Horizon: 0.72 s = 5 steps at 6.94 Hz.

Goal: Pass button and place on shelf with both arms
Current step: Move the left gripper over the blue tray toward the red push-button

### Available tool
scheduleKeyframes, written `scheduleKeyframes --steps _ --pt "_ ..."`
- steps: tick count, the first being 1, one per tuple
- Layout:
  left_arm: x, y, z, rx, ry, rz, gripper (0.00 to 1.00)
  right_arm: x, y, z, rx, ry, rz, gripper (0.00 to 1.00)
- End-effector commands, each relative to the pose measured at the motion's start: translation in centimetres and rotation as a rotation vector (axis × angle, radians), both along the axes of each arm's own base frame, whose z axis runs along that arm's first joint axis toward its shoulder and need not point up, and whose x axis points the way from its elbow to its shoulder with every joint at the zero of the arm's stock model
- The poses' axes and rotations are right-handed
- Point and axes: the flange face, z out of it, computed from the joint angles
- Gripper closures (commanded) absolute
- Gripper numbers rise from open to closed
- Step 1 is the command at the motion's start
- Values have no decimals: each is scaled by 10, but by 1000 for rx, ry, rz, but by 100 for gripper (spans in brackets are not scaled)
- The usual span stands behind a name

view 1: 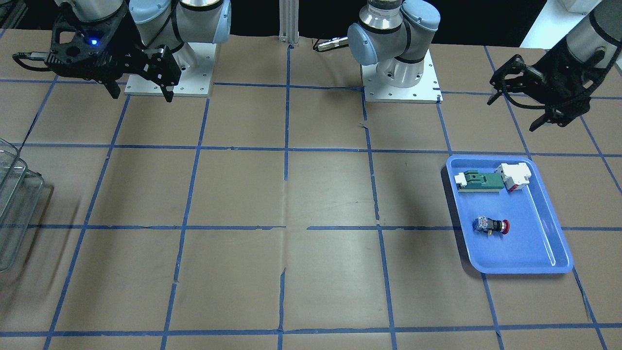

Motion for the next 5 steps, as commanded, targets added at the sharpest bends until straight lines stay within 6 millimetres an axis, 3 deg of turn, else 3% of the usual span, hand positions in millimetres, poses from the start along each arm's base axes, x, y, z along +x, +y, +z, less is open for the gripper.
scheduleKeyframes --steps 1,3,5 --pt "60 -37 -46 -49 31 -253 2 -1 0 -2 4 7 -2 0" --pt "99 -77 -107 -146 75 -510 2 -2 -1 -6 4 8 -5 0" --pt "142 -93 -169 -239 210 -684 2 -4 -2 -6 2 8 -8 0"
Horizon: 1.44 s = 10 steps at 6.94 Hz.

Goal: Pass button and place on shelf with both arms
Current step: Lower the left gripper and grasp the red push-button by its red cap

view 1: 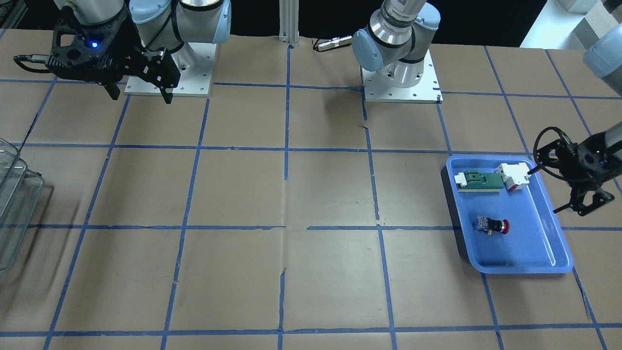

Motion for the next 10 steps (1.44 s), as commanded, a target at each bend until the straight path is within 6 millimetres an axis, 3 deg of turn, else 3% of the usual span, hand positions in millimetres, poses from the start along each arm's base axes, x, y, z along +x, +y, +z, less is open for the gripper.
scheduleKeyframes --steps 1,2,4,6,8,9,10 --pt "47 -10 -59 -58 118 -188 3 -2 0 0 -1 2 -6 0" --pt "61 -13 -84 -81 170 -257 5 -2 0 0 -1 2 -6 0" --pt "68 -24 -126 -159 287 -361 6 -2 -1 0 -3 0 -6 0" --pt "77 -21 -162 -166 366 -367 10 -2 -4 -4 2 -1 -27 0" --pt "74 -17 -185 -129 420 -366 10 -7 -7 -5 -1 -1 -183 0" --pt "71 -13 -186 -102 453 -362 10 -7 -11 -11 11 1 -183 0" --pt "70 -12 -189 -99 460 -360 20 -7 -11 -13 14 1 -183 0"
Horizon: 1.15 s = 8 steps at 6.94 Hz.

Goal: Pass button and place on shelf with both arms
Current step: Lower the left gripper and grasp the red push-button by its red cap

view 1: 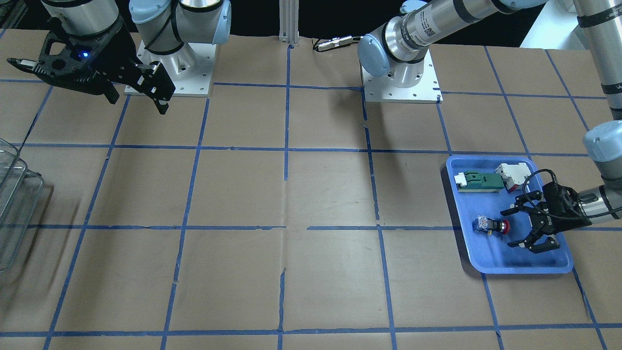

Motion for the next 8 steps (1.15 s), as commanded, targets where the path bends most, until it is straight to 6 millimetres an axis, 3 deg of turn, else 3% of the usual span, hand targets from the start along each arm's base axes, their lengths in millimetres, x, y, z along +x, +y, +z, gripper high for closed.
scheduleKeyframes --steps 1,2,3,4,5,6,8 --pt "-2 3 -5 16 18 -5 39 -11 -18 -16 5 5 -119 0" --pt "-2 2 -5 -3 16 -25 57 -11 -22 -16 -13 1 -190 0" --pt "0 0 1 -16 6 -28 68 -12 -22 -15 -13 1 -349 0" --pt "-1 1 8 -22 5 -28 89 -12 -19 -11 -12 8 -463 0" --pt "-4 0 13 -28 2 -33 100 -16 -20 -16 11 10 -484 0" --pt "-18 -3 28 -33 16 -40 100 -15 -16 -4 -15 10 -551 0" --pt "-81 -5 88 16 74 -44 100 -12 -3 8 -37 -2 -716 0"
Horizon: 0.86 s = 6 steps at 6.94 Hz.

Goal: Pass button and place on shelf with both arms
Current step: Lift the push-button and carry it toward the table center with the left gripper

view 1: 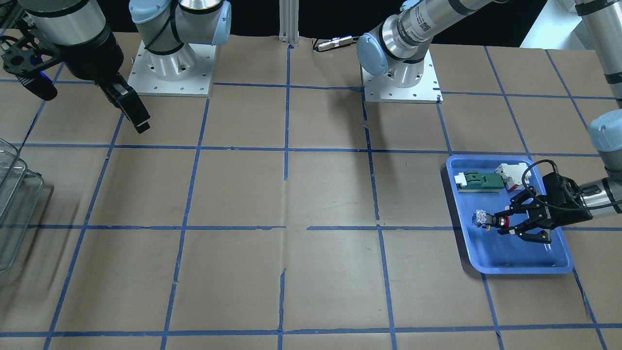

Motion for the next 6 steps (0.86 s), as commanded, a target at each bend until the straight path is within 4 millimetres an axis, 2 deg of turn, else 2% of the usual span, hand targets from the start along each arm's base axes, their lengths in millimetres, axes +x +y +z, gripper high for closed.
scheduleKeyframes --steps 1,2,3,4,5,6 --pt "-80 -4 64 45 55 6 100 2 14 14 -30 -12 -142 0" --pt "-134 -7 90 46 50 -13 100 2 16 14 -28 -5 -208 0" --pt "-186 -5 116 64 29 -13 100 2 27 17 0 -4 -265 0" --pt "-239 -2 139 71 27 -22 100 3 30 12 43 -4 -334 0" --pt "-288 3 165 80 41 -1 100 3 29 16 26 -12 -354 0" --pt "-340 17 172 124 42 -13 100 5 27 21 18 -29 -430 0"
